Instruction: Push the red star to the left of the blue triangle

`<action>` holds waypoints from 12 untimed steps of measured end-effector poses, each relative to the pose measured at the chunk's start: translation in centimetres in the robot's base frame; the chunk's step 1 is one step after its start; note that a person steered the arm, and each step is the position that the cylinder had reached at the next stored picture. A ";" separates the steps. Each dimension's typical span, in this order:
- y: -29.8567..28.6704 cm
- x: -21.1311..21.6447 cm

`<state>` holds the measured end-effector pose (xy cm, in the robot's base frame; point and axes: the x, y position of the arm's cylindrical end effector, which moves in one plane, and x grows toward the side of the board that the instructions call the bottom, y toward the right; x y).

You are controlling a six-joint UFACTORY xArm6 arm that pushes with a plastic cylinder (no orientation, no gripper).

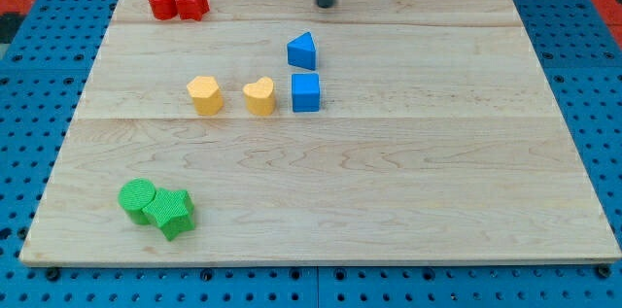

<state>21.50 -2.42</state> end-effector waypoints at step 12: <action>-11.9 6.5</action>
<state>28.02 -14.31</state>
